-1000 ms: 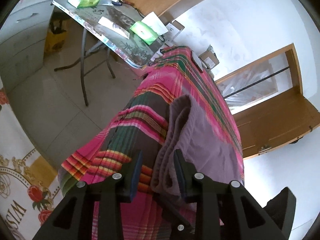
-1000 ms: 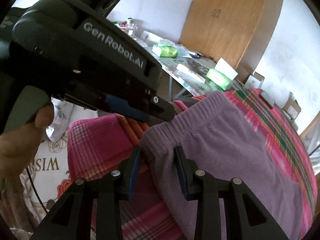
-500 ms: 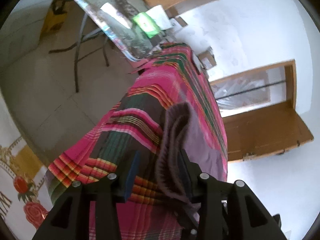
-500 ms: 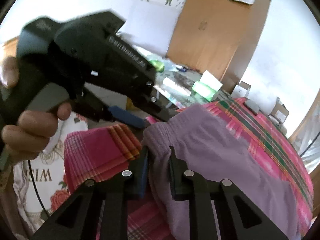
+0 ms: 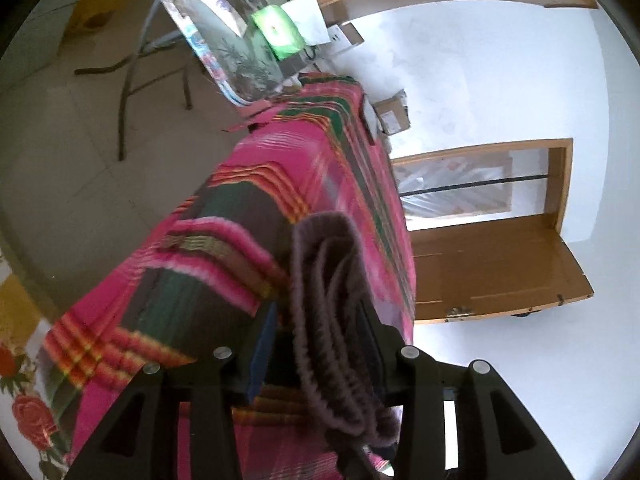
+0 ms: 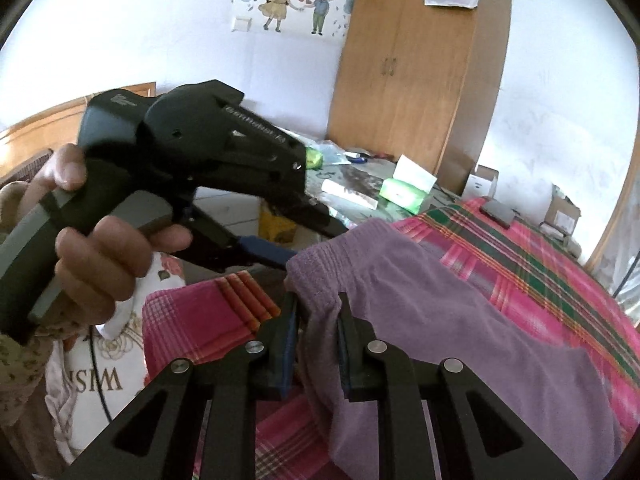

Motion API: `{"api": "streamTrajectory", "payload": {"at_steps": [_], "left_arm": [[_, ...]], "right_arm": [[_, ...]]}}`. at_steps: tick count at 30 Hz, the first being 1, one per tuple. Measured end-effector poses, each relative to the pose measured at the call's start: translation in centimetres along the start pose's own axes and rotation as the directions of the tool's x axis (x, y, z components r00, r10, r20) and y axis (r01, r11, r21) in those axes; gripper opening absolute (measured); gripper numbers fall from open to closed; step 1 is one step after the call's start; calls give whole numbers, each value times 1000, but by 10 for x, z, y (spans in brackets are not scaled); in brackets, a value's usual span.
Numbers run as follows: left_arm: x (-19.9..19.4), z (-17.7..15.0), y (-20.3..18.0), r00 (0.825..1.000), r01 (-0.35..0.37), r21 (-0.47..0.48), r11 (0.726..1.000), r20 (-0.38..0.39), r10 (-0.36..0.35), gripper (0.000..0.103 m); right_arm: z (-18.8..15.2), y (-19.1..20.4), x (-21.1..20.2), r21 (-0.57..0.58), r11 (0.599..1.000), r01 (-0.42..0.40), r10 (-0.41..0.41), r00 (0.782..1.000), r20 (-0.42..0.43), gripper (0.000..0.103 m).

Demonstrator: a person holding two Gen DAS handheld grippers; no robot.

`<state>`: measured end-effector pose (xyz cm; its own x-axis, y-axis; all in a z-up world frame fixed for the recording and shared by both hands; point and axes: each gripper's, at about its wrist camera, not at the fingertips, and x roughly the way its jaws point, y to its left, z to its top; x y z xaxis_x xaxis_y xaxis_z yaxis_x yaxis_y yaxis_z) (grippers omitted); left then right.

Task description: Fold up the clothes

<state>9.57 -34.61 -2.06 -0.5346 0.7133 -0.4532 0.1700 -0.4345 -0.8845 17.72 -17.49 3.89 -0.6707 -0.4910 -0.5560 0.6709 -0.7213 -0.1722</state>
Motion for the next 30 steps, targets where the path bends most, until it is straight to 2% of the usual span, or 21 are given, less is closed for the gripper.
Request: {"api": "streamTrajectory", "payload": {"at_steps": [4,7,9,11,17,22,25,26,28,30], "left_arm": [[2,0,-6,1000,28,17,999,-1,-28,41],[-2,1,-2,997,75,0,997,17,-75,42],[-6,0,2,991,129,-12,992,32,-129,52],[-8,1,4,989,142,-12,990,34,-142,55],[2,3,2,998,60,-12,998,-1,-60,55],[21,8,-6,998,-16,16,1000,-52,17,55],[35,15,-14,995,-55,43,998,-84,59,51],[39,18,-16,994,-63,46,997,-91,67,45],[47,25,-17,991,-79,43,996,-106,83,40],[52,30,-18,989,-93,50,994,-113,98,25]], "right_arm": [[-1,0,-3,13,1000,-10,10,1000,3,18],[-1,-1,-4,25,999,-22,22,1000,4,18],[-1,-1,-4,32,999,-30,31,1000,-2,18],[-2,-2,-3,42,998,-43,43,999,-8,18],[-4,-3,-1,56,996,-67,67,998,-11,18],[-3,-6,-1,69,995,-78,78,997,-2,18],[-3,-7,1,70,994,-82,82,997,-2,18],[-2,-7,1,70,994,-82,83,997,-1,18],[-2,-8,1,71,994,-83,84,997,0,18],[-2,-9,2,72,994,-82,82,997,1,18]]}}
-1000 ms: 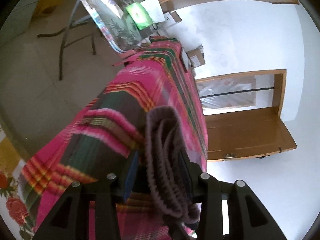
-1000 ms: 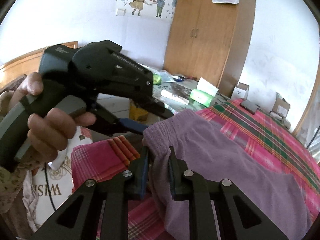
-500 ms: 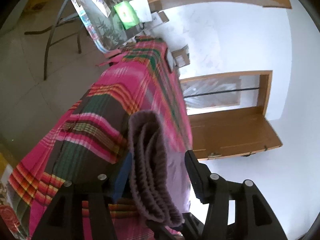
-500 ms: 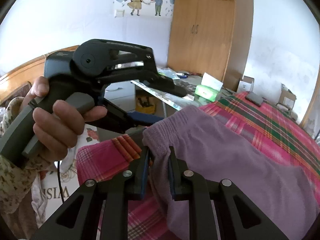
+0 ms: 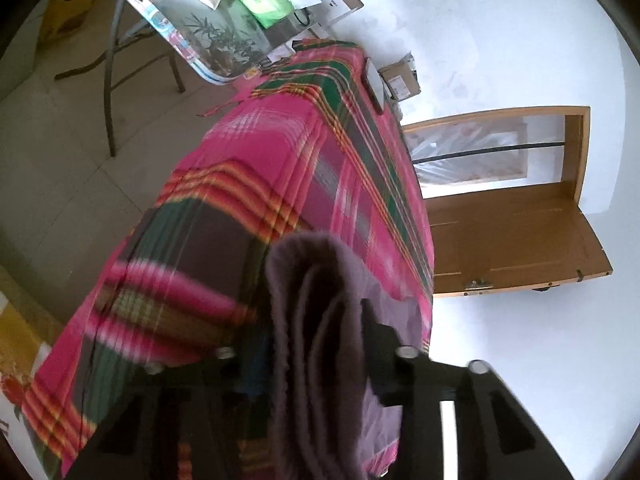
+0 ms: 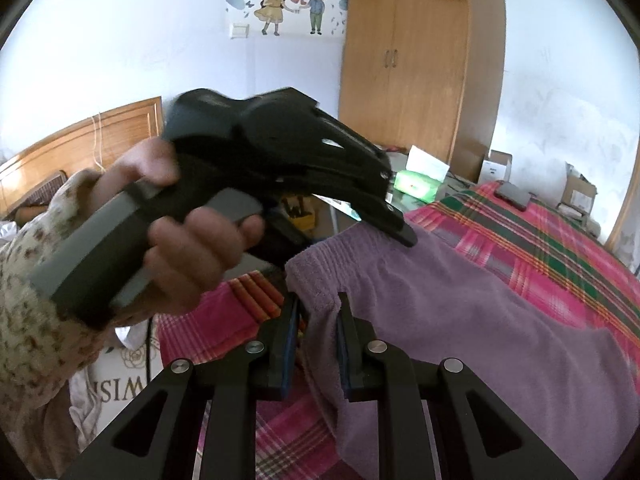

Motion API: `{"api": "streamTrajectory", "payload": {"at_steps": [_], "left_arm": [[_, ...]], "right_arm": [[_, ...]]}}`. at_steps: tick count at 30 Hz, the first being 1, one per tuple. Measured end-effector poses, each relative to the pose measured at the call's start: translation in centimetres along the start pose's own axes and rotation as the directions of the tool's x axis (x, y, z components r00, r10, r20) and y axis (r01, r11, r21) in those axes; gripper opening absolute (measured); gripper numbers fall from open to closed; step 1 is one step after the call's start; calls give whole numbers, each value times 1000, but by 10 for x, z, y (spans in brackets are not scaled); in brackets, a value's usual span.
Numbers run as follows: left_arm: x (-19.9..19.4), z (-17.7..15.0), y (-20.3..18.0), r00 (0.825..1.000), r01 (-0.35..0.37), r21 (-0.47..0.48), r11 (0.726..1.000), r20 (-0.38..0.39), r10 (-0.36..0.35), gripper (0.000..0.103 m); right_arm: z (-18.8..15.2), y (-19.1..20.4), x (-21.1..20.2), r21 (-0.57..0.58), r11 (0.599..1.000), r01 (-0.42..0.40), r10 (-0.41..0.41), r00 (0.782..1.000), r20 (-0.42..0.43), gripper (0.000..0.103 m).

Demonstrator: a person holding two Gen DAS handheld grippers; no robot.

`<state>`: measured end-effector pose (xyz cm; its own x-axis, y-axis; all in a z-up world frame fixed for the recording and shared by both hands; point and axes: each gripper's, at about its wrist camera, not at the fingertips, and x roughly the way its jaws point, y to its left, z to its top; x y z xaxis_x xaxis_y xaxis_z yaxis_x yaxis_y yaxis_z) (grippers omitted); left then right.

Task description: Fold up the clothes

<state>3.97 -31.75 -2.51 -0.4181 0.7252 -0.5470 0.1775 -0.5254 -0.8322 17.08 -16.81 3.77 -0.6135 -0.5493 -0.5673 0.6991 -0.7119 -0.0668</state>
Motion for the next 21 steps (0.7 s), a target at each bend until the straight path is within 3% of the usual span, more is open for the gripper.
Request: {"api": "streamTrajectory", "payload": {"at_steps": [5,10,21], "left_arm": [[3,4,1,1000,3,12,1000,1,-3,16],[-1,8,10,1000,19,5,1000,4,-19,15],[-9,14,20,1000,8,26,1000,11,-8,14]], "right_arm": [[1,-1,6,6,1000,6,-6,1000,-22,16],[4,15,19,-66,997,45,-49,997,-66,13],[14,18,39,-55,998,31,-36,994,-103,13]]}}
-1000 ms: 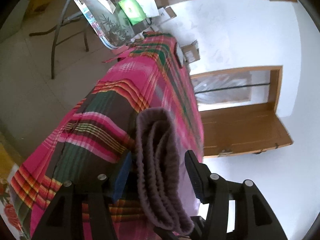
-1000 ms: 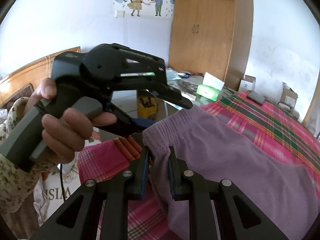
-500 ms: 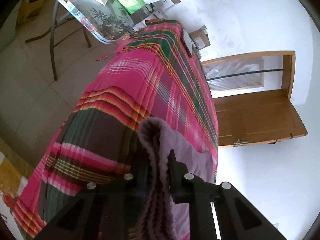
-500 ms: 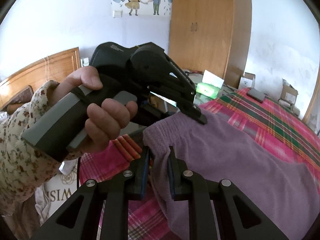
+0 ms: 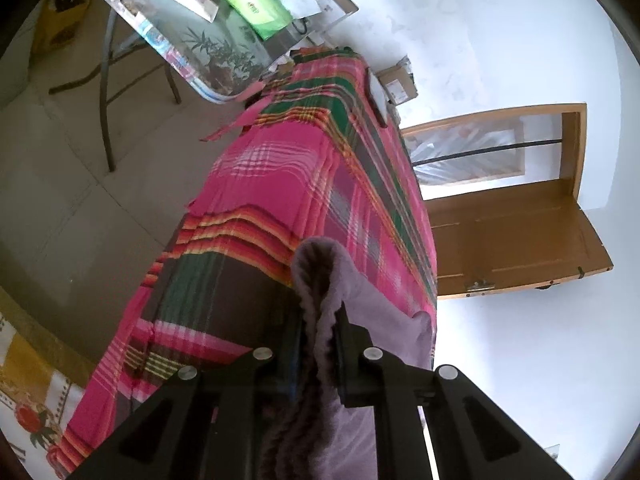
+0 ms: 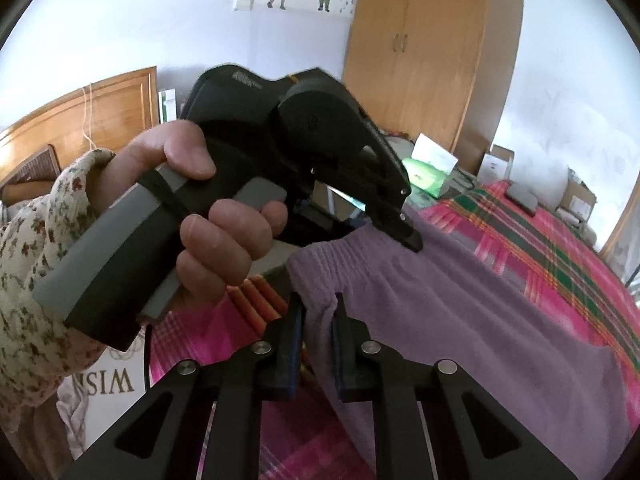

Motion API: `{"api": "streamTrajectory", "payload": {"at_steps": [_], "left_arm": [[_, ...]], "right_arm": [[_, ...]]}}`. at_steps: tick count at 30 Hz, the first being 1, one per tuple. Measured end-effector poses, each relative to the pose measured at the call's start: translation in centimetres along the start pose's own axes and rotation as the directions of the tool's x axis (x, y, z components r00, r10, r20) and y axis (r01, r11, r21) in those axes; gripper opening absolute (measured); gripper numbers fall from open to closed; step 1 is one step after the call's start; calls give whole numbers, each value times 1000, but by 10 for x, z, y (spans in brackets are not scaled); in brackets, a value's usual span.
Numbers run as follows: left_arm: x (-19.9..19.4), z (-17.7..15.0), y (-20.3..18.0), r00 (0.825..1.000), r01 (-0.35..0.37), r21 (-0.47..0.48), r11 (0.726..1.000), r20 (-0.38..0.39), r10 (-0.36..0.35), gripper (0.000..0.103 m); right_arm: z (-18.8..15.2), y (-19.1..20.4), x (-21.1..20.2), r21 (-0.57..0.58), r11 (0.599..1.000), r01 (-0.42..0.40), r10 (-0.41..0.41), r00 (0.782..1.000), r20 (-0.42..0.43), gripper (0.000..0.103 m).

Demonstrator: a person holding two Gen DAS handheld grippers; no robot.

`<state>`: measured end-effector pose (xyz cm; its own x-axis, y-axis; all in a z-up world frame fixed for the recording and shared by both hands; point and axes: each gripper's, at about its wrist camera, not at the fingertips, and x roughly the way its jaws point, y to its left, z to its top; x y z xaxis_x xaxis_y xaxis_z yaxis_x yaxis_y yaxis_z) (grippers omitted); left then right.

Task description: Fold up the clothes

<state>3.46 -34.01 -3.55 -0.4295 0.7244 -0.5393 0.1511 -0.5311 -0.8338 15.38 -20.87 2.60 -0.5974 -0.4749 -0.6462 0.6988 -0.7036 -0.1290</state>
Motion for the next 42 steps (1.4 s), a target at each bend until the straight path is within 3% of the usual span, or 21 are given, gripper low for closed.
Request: {"api": "streamTrajectory", "payload": {"at_steps": [11,22,42], "left_arm": [[2,-3,-4,1000,-28,20,999,-12,28,15],[-5,-13,-40,995,-99,88,991,38,96,15],[-4,-31,-122,988,-136,199,970,99,118,15]], "right_arm": [[-4,-6,7,69,997,-40,43,998,-39,13],[-5,-7,-17,84,996,-12,8,998,56,13],[-13,-20,-102,175,985,1,-41,974,225,13]]}}
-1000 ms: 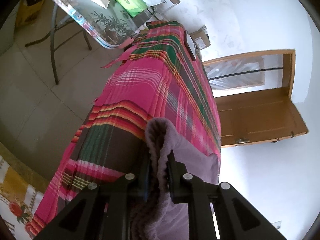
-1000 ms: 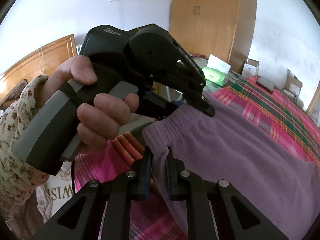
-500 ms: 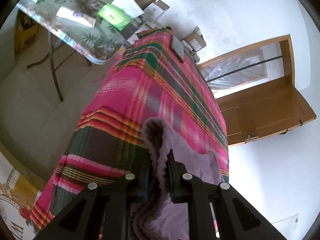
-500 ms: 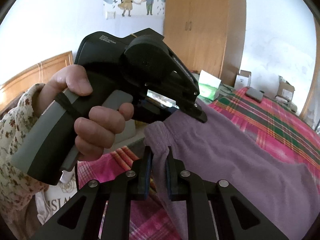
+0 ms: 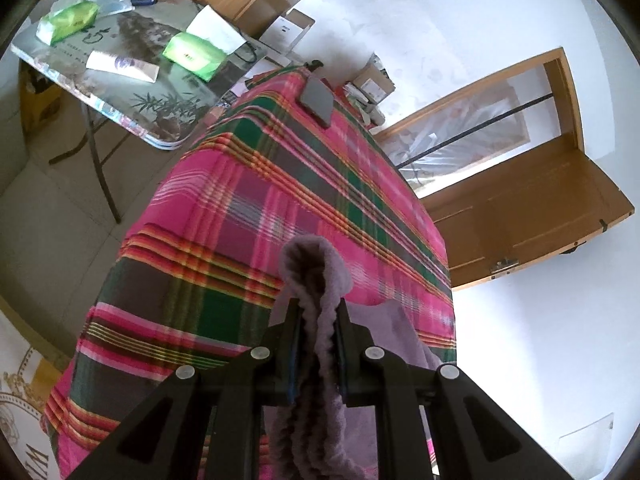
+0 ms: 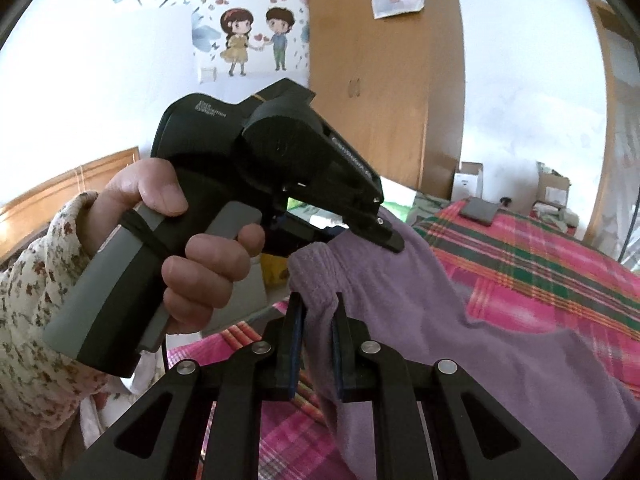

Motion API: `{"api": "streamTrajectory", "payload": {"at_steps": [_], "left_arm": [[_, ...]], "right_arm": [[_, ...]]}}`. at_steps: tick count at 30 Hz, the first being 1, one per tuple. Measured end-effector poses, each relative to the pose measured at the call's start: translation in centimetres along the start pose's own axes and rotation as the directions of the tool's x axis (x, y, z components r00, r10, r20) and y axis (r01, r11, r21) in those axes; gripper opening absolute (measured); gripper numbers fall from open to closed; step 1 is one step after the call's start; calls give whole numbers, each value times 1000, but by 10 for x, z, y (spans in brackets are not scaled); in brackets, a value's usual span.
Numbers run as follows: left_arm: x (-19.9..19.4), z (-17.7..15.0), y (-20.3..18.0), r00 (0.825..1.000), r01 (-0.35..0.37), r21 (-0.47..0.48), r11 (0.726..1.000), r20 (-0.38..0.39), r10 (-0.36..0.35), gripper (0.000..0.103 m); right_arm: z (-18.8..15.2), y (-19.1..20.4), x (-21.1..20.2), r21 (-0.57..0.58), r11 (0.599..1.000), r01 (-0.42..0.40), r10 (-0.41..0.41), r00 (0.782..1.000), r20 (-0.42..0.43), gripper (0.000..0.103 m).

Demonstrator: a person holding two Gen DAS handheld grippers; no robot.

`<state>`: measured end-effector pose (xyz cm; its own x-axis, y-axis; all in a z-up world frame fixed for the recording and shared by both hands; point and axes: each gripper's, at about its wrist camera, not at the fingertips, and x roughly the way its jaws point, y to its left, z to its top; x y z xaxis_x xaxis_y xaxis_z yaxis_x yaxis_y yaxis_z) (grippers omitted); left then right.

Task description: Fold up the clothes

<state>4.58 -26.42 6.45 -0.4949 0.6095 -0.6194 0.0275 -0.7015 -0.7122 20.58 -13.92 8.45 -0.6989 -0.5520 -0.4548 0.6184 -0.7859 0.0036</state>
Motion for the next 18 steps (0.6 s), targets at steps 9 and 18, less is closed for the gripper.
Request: {"api": "streamTrajectory", "payload": {"at_steps": [9,18], "left_arm": [[11,-10,-46,1000,22,54,998,-9,-22,15],[32,-25,-91,998,45,117,992,-48,-40,15]], "right_arm": [[6,-30,-34,46,998,33,-36,997,74,13],[0,-52,-69,88,993,84,-94,989,111,13]]}}
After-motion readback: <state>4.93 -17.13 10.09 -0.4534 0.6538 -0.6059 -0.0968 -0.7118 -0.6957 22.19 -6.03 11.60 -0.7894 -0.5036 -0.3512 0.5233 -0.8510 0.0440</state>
